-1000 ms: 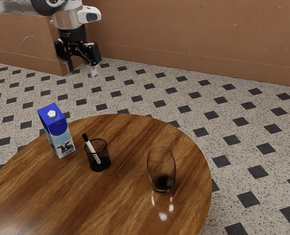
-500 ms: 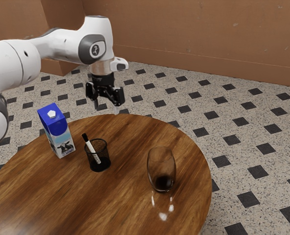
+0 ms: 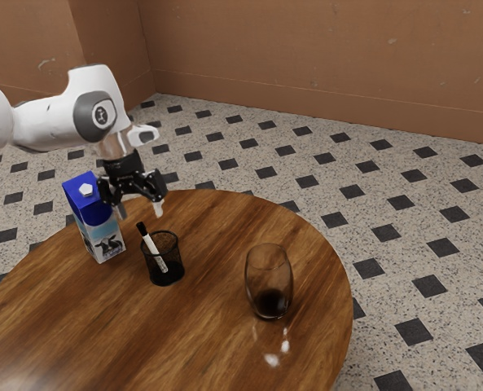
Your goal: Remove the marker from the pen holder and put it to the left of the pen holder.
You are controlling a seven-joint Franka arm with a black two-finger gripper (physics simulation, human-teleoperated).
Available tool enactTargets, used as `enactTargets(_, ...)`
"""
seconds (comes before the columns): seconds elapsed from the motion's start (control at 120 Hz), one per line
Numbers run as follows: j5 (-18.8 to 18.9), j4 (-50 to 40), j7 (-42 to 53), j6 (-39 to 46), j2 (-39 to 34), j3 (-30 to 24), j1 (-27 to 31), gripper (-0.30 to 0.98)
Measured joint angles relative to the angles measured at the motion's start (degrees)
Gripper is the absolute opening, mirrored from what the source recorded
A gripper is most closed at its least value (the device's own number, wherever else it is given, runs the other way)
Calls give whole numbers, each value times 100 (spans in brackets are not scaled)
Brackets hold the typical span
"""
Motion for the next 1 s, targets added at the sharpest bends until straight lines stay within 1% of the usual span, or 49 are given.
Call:
enactTargets(0.108,-219,369,171,124,466,104,-9,69)
enactTargets(0.233,-373,603,350,145,750,243,29,69)
enactTargets(0.3,-420,605,432,138,761,251,31,69)
enactTargets(0.467,-470,150,599,243,569,237,28,66)
enactTargets(0.567,-482,120,676,284,556,218,29,55)
enactTargets(0.767,-500,115,795,310,549,194,29,23)
enactTargets(1.0,-516,79,900,304,524,198,23,2)
